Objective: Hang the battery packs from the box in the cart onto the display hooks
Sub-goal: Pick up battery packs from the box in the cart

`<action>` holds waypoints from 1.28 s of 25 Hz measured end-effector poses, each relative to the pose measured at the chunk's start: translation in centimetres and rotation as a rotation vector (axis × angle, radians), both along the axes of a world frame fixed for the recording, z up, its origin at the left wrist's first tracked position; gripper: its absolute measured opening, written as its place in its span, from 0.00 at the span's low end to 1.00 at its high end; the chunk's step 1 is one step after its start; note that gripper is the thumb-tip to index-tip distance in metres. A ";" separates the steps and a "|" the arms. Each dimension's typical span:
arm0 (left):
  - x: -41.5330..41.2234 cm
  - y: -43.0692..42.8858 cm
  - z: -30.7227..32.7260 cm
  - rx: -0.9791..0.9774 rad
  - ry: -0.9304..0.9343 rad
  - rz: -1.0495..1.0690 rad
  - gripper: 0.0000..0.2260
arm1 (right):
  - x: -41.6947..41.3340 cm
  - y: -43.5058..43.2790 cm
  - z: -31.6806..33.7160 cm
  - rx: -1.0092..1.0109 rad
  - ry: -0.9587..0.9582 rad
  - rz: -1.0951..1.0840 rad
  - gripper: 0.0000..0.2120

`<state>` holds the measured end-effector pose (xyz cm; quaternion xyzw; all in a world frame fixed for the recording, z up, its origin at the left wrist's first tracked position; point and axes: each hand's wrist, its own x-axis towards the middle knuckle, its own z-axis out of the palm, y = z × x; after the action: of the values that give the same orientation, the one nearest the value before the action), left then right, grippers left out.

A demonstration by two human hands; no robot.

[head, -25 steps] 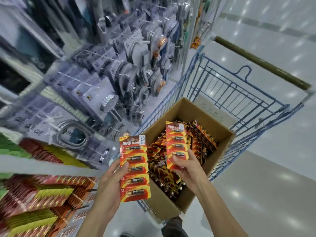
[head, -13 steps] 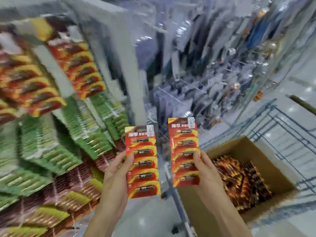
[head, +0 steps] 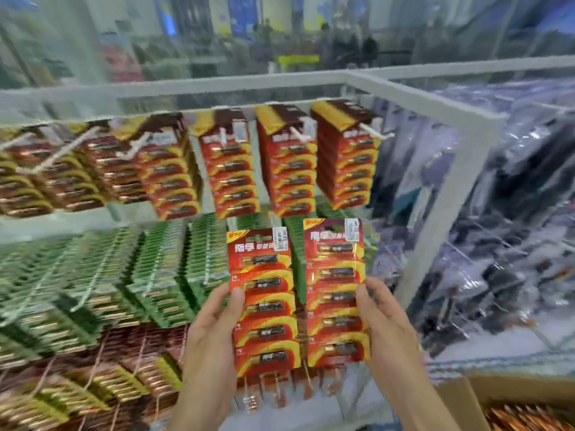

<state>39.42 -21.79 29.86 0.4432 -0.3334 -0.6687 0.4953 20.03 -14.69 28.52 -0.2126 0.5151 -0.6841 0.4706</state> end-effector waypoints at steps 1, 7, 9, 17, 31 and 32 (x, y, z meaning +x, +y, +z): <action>0.9 -0.5 0.2 -0.011 0.007 0.015 0.22 | 0.9 -0.8 0.4 0.011 -0.027 0.009 0.13; 4.7 -2.4 2.1 -0.088 0.016 0.096 0.30 | 4.9 -4.6 2.6 -0.025 -0.043 0.100 0.30; 5.6 -3.0 3.0 -0.133 0.007 0.102 0.25 | 5.3 -5.4 3.4 -0.060 -0.065 0.146 0.18; 7.8 -5.2 7.7 -0.327 -0.031 0.205 0.13 | 6.4 -6.1 4.7 -0.066 -0.021 0.218 0.07; 8.7 -7.9 7.8 -0.301 0.025 0.282 0.12 | 6.5 -6.9 4.6 -0.034 -0.016 0.184 0.08; 8.7 -8.0 7.7 -0.300 0.025 0.281 0.13 | 6.6 -6.9 4.6 -0.037 -0.014 0.184 0.08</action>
<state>48.16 -29.83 37.60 0.3981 -0.3581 -0.5414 0.6482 26.59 -21.60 33.13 -0.2628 0.4774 -0.6488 0.5311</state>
